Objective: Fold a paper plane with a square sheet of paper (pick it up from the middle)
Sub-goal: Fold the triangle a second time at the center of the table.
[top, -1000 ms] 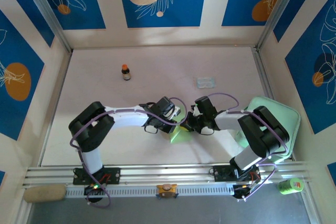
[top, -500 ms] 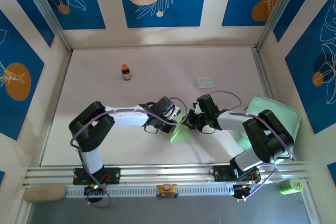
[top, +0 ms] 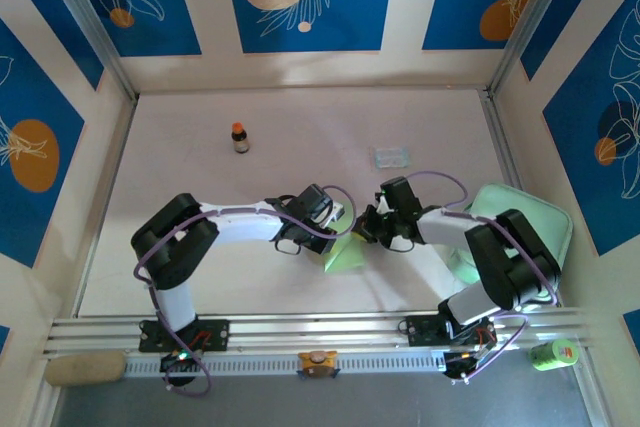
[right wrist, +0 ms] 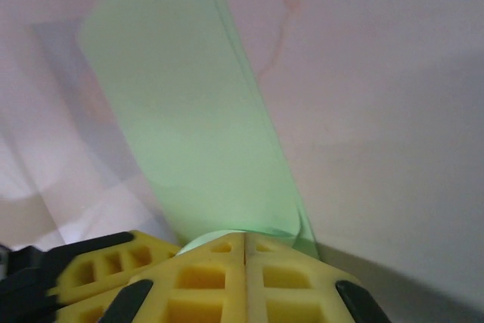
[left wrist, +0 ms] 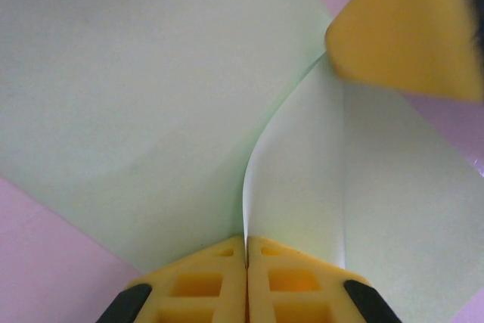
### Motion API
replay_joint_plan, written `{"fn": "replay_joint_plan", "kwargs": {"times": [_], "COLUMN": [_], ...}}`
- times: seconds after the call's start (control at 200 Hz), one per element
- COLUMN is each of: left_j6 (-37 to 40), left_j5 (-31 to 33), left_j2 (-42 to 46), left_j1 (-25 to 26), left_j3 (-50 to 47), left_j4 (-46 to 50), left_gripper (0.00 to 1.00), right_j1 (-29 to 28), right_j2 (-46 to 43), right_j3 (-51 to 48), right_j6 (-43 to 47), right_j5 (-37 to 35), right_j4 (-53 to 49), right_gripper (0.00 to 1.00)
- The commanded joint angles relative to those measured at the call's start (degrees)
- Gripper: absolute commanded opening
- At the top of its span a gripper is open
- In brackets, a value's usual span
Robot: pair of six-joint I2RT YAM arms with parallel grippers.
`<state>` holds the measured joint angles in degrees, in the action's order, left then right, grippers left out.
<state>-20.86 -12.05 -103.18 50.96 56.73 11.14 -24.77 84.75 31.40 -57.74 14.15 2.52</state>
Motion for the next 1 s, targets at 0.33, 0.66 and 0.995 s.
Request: {"fn": "replay_joint_plan", "kwargs": {"times": [0.33, 0.66, 0.995], "left_j6": [0.6, 0.5, 0.4], "left_j5": [-1.0, -1.0, -1.1], "left_j2": [-0.8, -0.6, -0.4], "left_j1": [-0.7, -0.8, -0.8], "left_j3": [-0.8, -1.0, -1.0], "left_j4": [1.6, 1.4, 1.4], "left_gripper": [0.09, 0.09, 0.09], "right_j1": [1.6, 1.6, -0.6], "right_j2": [3.8, -3.5, 2.6], "right_j3": [-2.4, 0.0, 0.6], "right_j6": [0.8, 2.8, 2.7], "right_j5": [-0.6, 2.6, -0.5], "right_j4": [0.5, -1.8, -2.6], "right_gripper": [0.05, 0.06, 0.04]}}
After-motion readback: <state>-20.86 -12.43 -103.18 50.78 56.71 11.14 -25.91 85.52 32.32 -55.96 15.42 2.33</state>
